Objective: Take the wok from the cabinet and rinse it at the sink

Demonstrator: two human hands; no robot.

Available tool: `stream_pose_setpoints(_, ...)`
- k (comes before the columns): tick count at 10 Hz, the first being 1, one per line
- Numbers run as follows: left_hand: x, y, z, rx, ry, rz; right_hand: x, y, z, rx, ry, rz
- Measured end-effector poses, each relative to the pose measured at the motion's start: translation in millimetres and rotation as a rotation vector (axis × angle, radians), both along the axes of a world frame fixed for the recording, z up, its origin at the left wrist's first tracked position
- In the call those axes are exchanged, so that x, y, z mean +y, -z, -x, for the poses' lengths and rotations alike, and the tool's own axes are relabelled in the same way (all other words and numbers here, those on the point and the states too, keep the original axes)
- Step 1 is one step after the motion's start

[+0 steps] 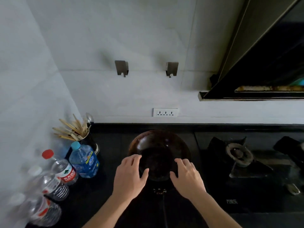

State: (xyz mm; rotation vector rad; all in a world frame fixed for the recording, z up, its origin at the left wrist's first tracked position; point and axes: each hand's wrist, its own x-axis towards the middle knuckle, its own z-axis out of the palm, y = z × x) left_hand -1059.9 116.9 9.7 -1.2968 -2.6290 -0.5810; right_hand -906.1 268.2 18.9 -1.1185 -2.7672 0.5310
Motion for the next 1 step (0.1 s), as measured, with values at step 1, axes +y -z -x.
stream_pose_setpoints(1, 24.4, -36.4, 18.5, 0.102, 0.062, -0.004, 27.7, -31.8, 18.8, -0.030, -0.054, -0.100)
